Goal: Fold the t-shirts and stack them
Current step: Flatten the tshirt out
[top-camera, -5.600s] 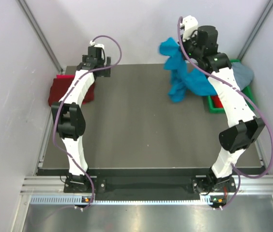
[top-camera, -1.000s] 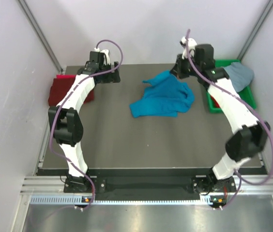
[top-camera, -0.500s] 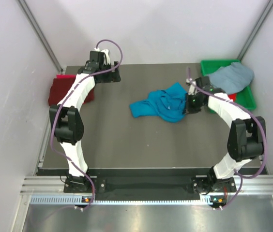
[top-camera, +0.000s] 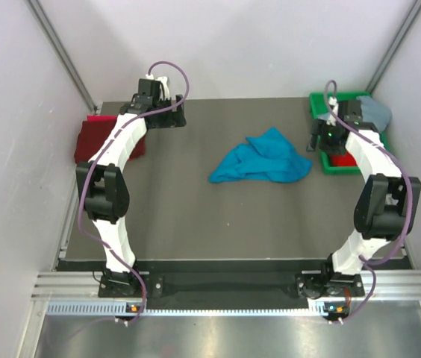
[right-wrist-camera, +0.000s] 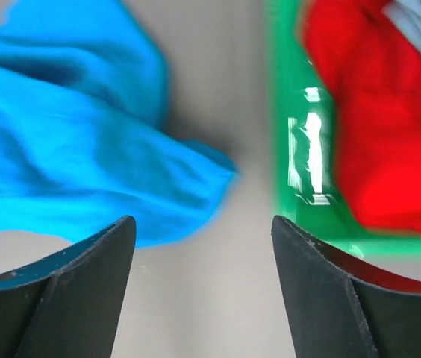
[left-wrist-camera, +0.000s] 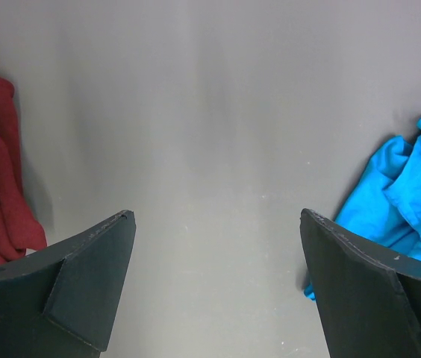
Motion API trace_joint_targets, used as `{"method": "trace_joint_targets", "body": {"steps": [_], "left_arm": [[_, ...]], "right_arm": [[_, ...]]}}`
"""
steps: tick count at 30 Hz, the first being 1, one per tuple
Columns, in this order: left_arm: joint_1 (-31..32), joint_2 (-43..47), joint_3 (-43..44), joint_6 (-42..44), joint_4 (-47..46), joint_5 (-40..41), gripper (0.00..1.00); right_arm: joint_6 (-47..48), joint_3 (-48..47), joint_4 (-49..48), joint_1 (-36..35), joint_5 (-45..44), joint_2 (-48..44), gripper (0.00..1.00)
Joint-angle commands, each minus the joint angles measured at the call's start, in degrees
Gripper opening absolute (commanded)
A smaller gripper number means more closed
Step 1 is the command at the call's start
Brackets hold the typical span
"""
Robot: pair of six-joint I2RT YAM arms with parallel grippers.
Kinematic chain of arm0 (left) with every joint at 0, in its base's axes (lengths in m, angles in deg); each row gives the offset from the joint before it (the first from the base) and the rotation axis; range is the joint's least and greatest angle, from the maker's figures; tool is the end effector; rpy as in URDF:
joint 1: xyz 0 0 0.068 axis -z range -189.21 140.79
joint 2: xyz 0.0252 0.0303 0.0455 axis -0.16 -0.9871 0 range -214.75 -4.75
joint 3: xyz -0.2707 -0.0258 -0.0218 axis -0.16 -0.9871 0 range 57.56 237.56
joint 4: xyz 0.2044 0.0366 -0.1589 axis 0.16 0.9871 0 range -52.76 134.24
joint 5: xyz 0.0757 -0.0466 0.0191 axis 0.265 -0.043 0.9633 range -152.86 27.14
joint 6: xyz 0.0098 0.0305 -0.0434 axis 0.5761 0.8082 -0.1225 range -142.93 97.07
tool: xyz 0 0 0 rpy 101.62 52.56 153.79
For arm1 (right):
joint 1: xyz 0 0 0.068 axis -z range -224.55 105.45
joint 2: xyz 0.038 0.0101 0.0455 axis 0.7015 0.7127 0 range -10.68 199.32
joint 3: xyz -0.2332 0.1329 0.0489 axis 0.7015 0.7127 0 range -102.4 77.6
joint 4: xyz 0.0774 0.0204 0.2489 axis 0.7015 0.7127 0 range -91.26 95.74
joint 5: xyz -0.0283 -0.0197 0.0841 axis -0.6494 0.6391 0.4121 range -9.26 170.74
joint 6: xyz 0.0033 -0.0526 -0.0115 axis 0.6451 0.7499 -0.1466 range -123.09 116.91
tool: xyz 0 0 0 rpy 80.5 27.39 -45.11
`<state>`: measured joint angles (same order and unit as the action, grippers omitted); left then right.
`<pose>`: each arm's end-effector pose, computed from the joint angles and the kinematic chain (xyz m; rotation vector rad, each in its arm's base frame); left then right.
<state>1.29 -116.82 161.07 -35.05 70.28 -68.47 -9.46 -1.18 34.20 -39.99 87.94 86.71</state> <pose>0.4441 -0.0857 0.3083 0.0183 2.3131 -0.3147 0.3686 -0.0250 0.2654 0.1881 2.5048 0.1707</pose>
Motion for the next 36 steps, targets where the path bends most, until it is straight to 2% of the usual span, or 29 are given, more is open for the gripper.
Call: {"method": "trace_joint_targets", "body": {"steps": [1, 5, 9, 17, 27, 36], "left_arm": [[-0.2, 1.6, 0.7, -0.2, -1.9, -0.7, 0.96], [-0.2, 1.2, 0.4, -0.2, -1.9, -0.6, 0.96], [-0.2, 1.2, -0.1, -0.1, -1.8, 0.0, 0.96], [-0.2, 3.6, -3.3, 2.4, -2.1, -1.0, 0.96], [-0.3, 2.9, -4.2, 2.5, -2.7, -1.3, 0.96], [-0.4, 1.8, -2.6, 2.0, -2.5, -1.3, 0.96]], "right_arm": [[4.0, -7.3, -4.2, -5.8, 2.2, 1.7, 0.75], [10.3, -18.5, -3.9, -11.4, 4.8, 9.0, 0.74], [16.4, -30.3, -2.7, -16.8, 5.9, 20.3, 0.65], [25.2, -46.3, 4.9, -21.2, 5.0, 35.1, 0.58], [29.5, -52.3, 6.4, -23.8, 8.9, 39.4, 0.58], [30.4, -53.2, 8.4, -24.9, 10.4, 40.5, 0.6]]}}
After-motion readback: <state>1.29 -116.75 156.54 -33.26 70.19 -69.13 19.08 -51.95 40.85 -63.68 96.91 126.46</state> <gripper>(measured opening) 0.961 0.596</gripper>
